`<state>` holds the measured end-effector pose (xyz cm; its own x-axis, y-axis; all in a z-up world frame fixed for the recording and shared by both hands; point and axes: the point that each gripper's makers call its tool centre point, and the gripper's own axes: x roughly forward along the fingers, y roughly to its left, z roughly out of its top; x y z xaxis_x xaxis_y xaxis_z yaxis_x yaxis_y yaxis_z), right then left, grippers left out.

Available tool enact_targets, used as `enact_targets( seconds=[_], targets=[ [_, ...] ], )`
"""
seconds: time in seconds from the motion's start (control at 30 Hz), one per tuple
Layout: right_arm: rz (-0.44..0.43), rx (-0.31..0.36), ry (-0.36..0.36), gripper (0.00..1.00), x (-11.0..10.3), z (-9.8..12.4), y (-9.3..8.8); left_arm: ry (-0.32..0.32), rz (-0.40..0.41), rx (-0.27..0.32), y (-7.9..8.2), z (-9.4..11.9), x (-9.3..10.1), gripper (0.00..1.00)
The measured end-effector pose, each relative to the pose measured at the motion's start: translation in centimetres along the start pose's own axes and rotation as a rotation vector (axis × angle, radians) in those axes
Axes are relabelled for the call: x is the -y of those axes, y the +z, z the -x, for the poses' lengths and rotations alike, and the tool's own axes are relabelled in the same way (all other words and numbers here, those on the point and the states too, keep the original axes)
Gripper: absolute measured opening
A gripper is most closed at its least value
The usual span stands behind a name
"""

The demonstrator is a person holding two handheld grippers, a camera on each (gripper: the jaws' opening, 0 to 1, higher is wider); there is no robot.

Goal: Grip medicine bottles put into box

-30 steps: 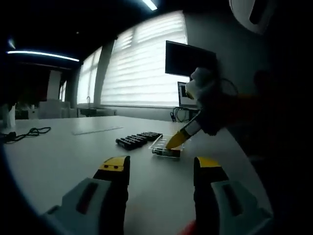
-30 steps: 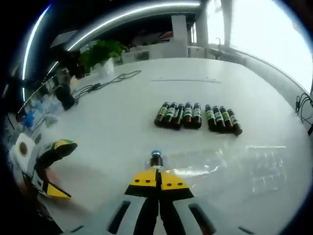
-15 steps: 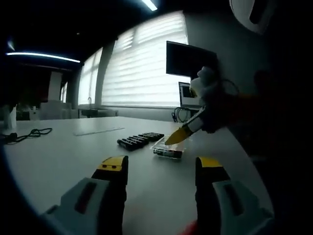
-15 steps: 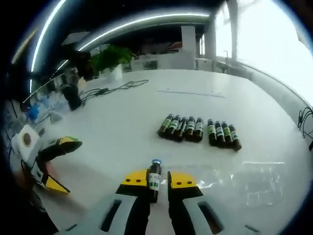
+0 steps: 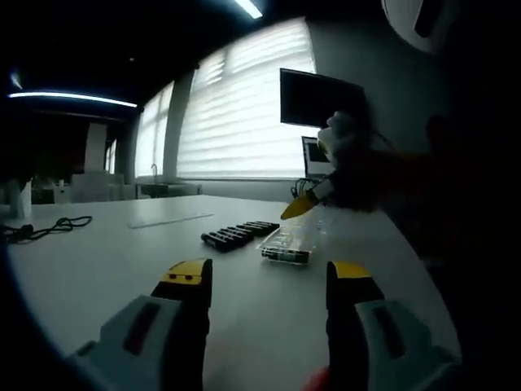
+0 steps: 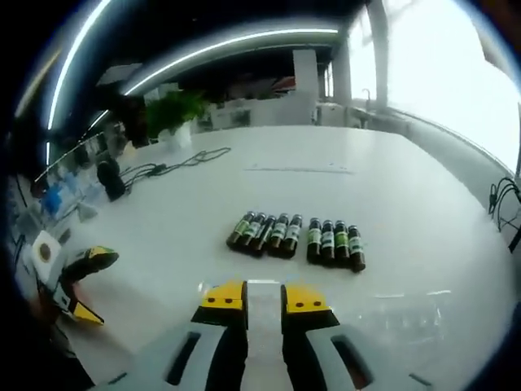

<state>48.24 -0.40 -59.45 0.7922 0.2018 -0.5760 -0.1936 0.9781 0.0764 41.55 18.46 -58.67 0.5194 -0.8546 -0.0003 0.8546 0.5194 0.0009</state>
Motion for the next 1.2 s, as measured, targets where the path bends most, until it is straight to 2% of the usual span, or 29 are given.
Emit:
enact_targets(
  seconds=[0.17,0.53,0.73,1.0,1.2],
  targets=[
    [0.009,0.007,-0.021,0.12,0.7,0.1,0.3,0.001,0.001,0.002,0.1,0.0,0.0,0.5],
    [-0.025,0.033,-0.071,0.14,3.8,0.0,1.7,0.0,0.0,0.009,0.2,0.0,0.0,0.5],
    [-0.043,0.018,-0.078,0.15,4.5,-0.7,1.3,0.001,-0.003,0.009,0.2,0.0,0.0,0.51],
    [-0.035,0.03,-0.108,0.16,5.9,-1.0,2.1,-0.002,-0.003,0.008,0.2,0.0,0.1,0.51],
    [-0.029,-0.001,-0.103,0.16,6.7,-1.9,2.0,-0.004,0.001,0.008,0.2,0.0,0.0,0.51]
  ],
)
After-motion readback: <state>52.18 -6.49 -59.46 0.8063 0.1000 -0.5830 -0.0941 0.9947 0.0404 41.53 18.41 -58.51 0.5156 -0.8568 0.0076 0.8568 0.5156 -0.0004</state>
